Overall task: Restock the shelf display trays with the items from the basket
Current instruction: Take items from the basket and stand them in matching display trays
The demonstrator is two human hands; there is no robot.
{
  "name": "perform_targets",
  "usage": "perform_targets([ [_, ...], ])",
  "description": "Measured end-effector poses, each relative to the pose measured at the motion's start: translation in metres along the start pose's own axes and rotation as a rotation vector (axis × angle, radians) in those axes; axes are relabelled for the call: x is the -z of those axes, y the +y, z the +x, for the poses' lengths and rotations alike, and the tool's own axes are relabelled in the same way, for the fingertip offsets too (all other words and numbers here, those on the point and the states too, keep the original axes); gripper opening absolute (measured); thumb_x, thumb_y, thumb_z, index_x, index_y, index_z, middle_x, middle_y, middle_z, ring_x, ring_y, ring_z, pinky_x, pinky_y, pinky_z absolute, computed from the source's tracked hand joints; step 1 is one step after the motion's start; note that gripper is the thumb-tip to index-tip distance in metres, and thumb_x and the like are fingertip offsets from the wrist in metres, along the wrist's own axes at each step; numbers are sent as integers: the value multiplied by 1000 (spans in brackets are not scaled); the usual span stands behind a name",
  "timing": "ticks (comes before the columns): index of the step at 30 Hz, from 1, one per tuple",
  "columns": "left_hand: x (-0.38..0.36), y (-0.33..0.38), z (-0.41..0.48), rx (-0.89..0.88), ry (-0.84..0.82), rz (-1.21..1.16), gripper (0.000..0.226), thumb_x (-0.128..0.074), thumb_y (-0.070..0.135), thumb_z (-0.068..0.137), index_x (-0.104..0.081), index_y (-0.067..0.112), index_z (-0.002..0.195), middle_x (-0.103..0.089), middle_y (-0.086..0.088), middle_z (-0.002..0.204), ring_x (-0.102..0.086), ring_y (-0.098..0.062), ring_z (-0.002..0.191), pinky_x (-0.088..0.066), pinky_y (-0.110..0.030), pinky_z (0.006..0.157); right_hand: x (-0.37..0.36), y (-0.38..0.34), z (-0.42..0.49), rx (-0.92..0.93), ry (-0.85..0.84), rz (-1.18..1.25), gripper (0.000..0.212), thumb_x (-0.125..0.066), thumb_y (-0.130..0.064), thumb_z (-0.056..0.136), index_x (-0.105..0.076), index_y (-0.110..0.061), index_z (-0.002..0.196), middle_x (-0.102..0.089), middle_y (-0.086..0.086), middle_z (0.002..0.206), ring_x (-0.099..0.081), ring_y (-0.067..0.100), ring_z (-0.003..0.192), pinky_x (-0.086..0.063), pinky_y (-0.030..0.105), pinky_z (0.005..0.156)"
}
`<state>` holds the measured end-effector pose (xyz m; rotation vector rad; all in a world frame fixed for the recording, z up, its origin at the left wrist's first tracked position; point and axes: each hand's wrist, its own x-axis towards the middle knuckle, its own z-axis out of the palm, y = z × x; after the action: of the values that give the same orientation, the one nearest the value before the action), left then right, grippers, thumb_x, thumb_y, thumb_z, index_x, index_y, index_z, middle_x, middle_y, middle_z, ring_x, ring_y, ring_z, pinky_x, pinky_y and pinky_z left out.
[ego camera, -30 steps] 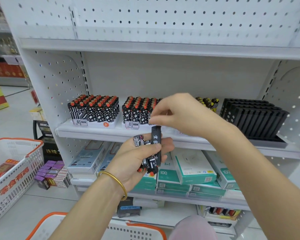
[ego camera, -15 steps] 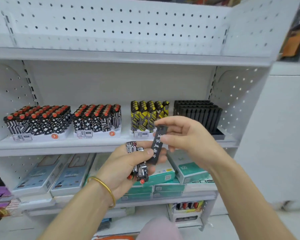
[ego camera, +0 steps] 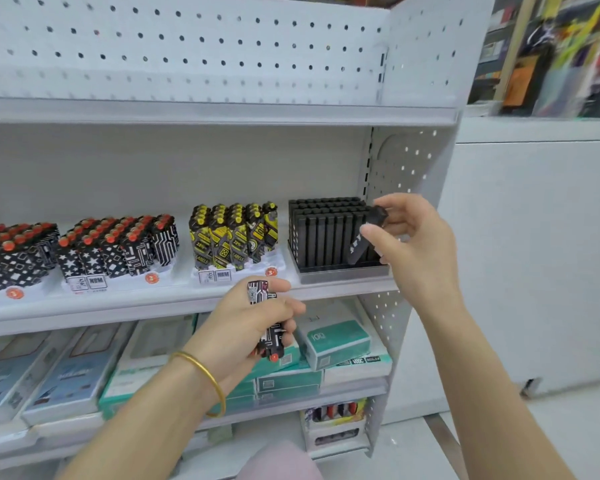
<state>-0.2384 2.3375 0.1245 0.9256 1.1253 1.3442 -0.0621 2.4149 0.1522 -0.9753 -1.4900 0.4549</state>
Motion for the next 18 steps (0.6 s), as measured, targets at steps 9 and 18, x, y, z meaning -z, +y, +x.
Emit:
perform_targets([
  [9, -8, 0, 9, 5, -31, 93, 30, -38, -15, 88, -57, 5, 97, -69, -9, 82, -58, -15, 67, -50, -27, 55, 12, 14, 17, 131, 67, -398, 24, -63, -9, 85, -58, -16, 108, -57, -3, 88, -55, 18, 75, -43, 27, 75],
  [18, -16, 0, 10, 12, -41, 65, 31, -38, -16, 87, -57, 4, 101, -69, -10, 83, -58, -15, 68, -51, -25, 55, -2, 30, 27, 103, -33, -527, 24, -60, -9, 88, -57, -8, 112, -65, 11, 90, -61, 29, 83, -51, 37, 75],
])
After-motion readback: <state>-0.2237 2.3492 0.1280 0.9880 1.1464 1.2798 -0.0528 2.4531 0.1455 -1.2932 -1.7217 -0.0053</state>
